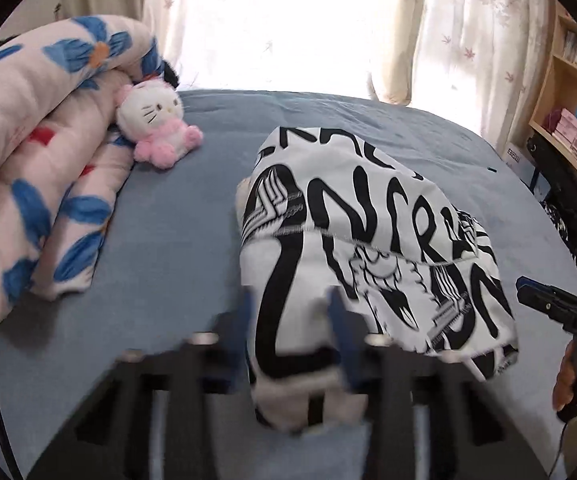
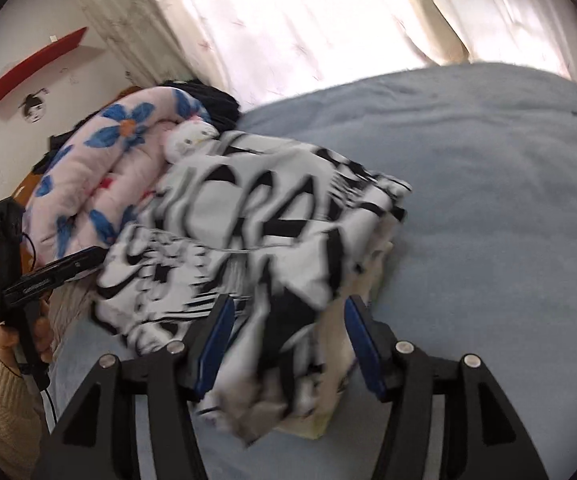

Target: Fold large clothes

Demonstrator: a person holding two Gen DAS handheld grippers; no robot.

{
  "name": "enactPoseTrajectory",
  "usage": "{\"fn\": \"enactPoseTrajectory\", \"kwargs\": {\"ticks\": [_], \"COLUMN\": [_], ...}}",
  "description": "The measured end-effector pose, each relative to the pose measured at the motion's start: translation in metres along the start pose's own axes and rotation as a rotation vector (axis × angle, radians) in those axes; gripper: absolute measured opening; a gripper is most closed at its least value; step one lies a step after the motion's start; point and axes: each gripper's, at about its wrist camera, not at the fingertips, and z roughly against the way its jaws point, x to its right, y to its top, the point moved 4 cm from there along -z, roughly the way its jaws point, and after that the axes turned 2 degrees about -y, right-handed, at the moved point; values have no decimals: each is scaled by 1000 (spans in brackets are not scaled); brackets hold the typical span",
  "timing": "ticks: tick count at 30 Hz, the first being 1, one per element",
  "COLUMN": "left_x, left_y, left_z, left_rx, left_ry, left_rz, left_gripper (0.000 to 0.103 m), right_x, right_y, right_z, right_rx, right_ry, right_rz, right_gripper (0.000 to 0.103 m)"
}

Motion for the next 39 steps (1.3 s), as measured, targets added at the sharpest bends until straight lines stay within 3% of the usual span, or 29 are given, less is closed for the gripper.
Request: {"fn": "enactPoseTrajectory", "kwargs": {"ticks": [2, 6, 8, 11, 15, 26, 29, 31, 32, 39], "left_x": [5, 15, 15, 9, -4, -3, -2, 2, 5, 59], "left_y": [-10, -25, -32, -38, -43, -43, -43, -45, -47, -61], "left_z": [10, 7, -4, -16, -31, -27, -8, 7, 17, 96], "left_rx": [14, 9, -8, -46, -89, -76, -66, -66, -66, -7], "left_ry": [-3, 30, 68, 126, 178, 209, 214, 193, 178, 205], "left_rz": [5, -49, -59, -59, -36, 14, 68, 97, 110, 56], "left_gripper": [17, 14, 14, 14, 14, 15, 27, 47, 63, 70], "right_x": [-22, -59, -58, -45, -36, -42, -46, -47, -48, -45], "right_y": [-6, -21, -35, -47, -53, -54, -56, -57, -58, -61], "right_z": [9, 0, -13, -31, -34, -28, -8, 11, 20, 110], "right_rx": [29, 44, 3, -39, -53, -78, -95, -105, -107, -99], "right_ry": [-8, -124, -172, -275, -267, -294, -311, -284, -276, -257], "right_rz": [48, 150, 171, 218, 234, 251, 242, 219, 211, 141], "right_gripper": [57, 57, 56, 44, 44, 45, 47, 47, 47, 47]}}
